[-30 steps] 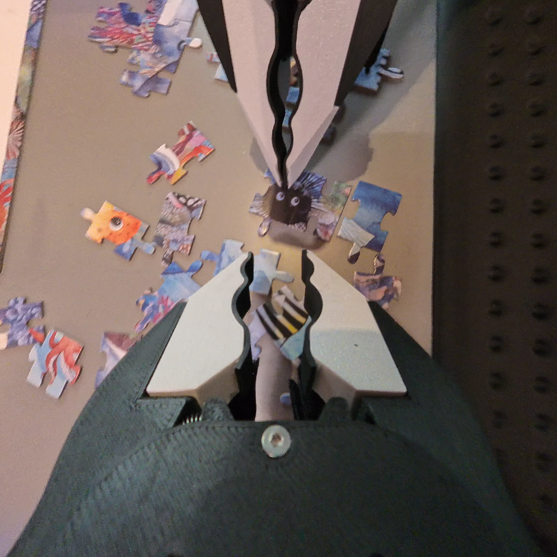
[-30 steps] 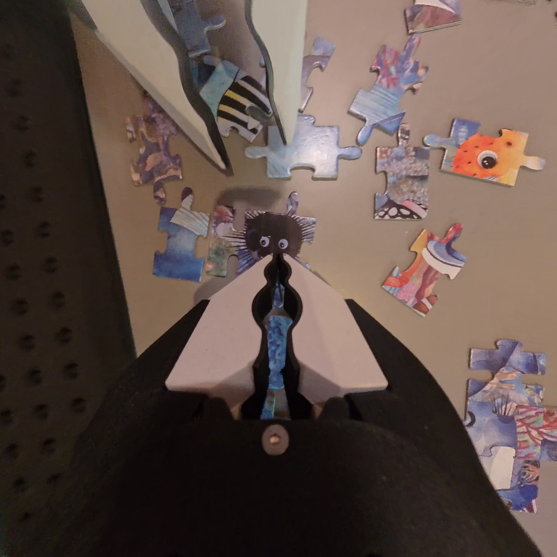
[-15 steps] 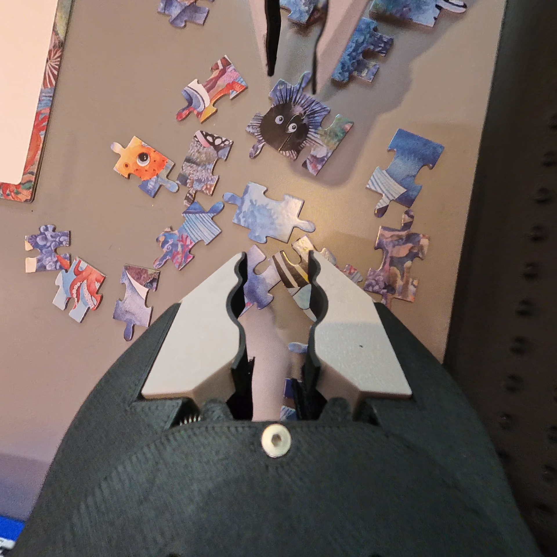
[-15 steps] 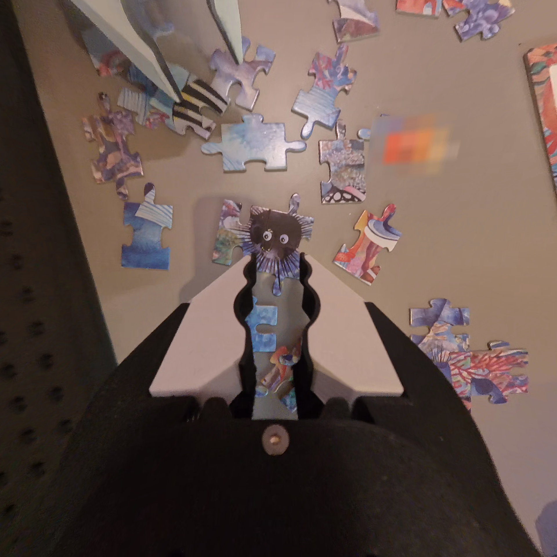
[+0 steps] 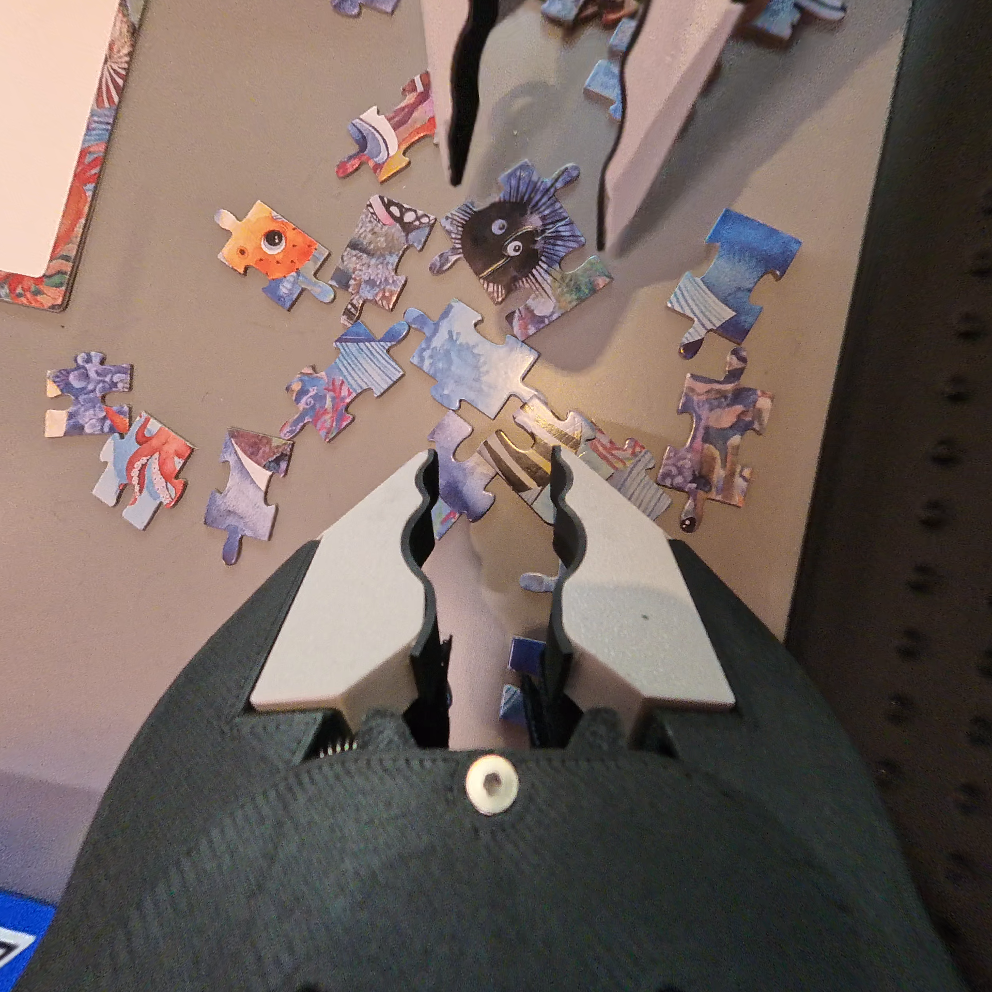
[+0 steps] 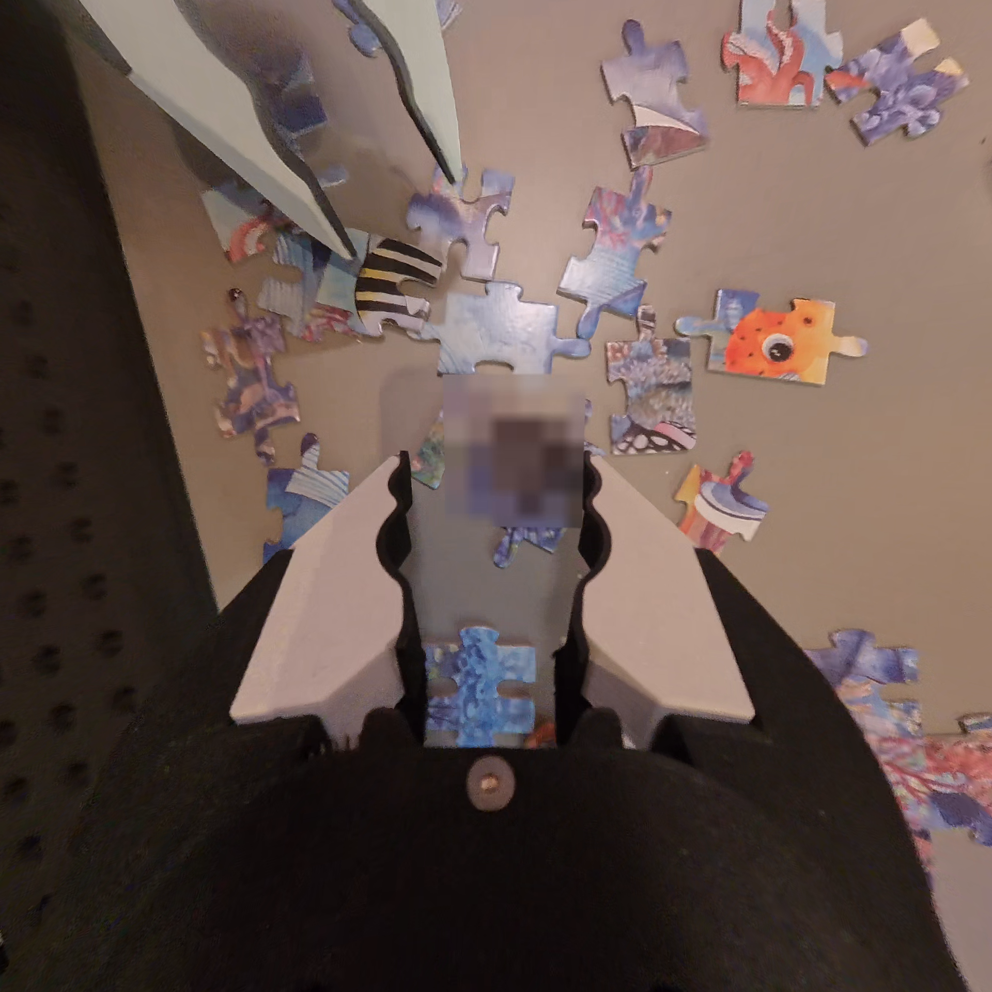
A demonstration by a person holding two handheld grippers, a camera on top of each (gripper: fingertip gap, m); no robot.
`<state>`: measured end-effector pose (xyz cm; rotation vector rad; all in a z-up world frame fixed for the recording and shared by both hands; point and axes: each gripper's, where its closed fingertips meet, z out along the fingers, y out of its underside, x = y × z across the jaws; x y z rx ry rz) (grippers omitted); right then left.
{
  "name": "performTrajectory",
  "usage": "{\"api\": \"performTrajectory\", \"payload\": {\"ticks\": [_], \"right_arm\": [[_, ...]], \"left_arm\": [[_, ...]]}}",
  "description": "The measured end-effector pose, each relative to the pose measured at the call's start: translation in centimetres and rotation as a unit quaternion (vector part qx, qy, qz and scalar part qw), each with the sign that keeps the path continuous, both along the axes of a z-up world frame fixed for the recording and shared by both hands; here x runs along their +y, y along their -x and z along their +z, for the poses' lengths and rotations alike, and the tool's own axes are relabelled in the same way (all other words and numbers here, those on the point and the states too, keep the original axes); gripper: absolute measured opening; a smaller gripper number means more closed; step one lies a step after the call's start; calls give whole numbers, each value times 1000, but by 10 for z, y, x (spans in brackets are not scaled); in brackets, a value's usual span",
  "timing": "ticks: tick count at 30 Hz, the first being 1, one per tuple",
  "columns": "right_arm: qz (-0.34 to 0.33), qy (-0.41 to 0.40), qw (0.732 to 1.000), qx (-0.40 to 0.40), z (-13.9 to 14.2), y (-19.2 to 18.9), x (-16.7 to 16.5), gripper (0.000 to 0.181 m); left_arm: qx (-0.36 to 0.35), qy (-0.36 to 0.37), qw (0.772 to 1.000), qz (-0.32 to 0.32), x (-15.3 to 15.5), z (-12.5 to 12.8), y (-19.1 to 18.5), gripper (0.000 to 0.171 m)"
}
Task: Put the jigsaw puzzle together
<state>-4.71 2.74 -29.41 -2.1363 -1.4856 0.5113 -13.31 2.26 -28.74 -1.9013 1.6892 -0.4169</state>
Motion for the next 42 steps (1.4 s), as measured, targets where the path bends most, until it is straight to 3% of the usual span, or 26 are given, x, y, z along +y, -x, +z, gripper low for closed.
{"api": "performTrajectory", "payload": {"ticks": [7,11,15,23,29,31,34,39,42], "right_arm": [[20,31,998,-48,-12,-30,0,57],[32,45,998,-40,-16,-24,-13,44],[63,88,994,-9,-11,-14,-38,42],[24,48,998,-19,2,-64,-25,51],[15,50,998,-48,-13,-89,-37,76],[19,33,998,-46,-15,-87,-38,73],[26,23,998,-48,-14,-85,-38,54],[3,-13,999,-38,-1,-87,-21,62],[-12,-18,999,-24,6,-88,-4,57]], "left_arm": [[15,5,1000,-18,0,-5,-16,43],[33,18,999,-17,3,-17,-24,48],[34,38,999,-9,3,-24,-29,56],[27,40,999,4,8,-19,-25,56],[29,38,999,-3,3,-15,-25,54],[32,38,999,-6,1,-16,-25,54],[34,35,999,-8,-2,-15,-24,54],[25,34,999,-18,-11,-8,-29,54],[30,32,999,-29,-17,-10,-34,55]]}}
